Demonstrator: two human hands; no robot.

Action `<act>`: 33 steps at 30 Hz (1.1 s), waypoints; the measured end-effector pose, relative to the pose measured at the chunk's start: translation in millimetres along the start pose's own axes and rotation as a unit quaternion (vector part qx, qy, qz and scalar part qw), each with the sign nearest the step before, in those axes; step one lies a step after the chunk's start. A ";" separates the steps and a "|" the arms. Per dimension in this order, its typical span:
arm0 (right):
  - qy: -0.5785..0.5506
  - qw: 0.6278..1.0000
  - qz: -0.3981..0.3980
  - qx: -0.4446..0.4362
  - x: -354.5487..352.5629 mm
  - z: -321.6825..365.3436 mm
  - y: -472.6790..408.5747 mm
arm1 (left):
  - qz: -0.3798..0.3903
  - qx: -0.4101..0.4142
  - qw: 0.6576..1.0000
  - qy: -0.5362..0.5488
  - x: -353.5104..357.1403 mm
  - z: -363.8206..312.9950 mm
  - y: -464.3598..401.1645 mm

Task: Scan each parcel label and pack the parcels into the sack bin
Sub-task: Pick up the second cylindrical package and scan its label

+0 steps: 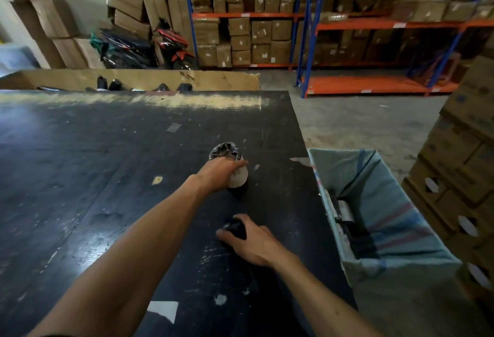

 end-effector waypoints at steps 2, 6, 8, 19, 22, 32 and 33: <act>-0.051 0.998 -0.019 0.011 10.4 4.2 -2.2 | -0.044 -0.012 0.997 0.058 2.8 8.8 13.2; -0.163 0.984 -0.063 0.047 18.4 11.2 -5.9 | -0.152 -0.040 0.972 0.177 6.9 24.9 41.4; -0.201 0.974 -0.091 0.054 16.6 15.9 -4.7 | -0.191 -0.061 0.953 0.227 3.8 31.7 54.9; -0.226 0.938 -0.240 -0.107 -51.7 73.2 -1.8 | -0.241 -0.111 0.917 0.297 3.9 63.1 92.6; -0.231 0.934 -0.247 -0.119 -57.0 82.3 -4.3 | -0.252 -0.113 0.915 0.295 4.0 65.8 93.3; -0.219 0.934 -0.245 -0.138 -62.4 89.7 -6.4 | -0.261 -0.089 0.918 0.285 1.7 59.1 90.1; -0.217 0.935 -0.247 -0.137 -62.5 89.0 -5.6 | -0.260 -0.097 0.918 0.285 1.5 59.6 89.5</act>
Point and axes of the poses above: each hand's wrist, its own y-axis away from the middle knuckle, its own x-axis out of the palm, z = x × y, the point moved 1 cm from there along -y, towards the middle knuckle, and after that the axes turned 14 degrees about y, right-handed, at the moved point
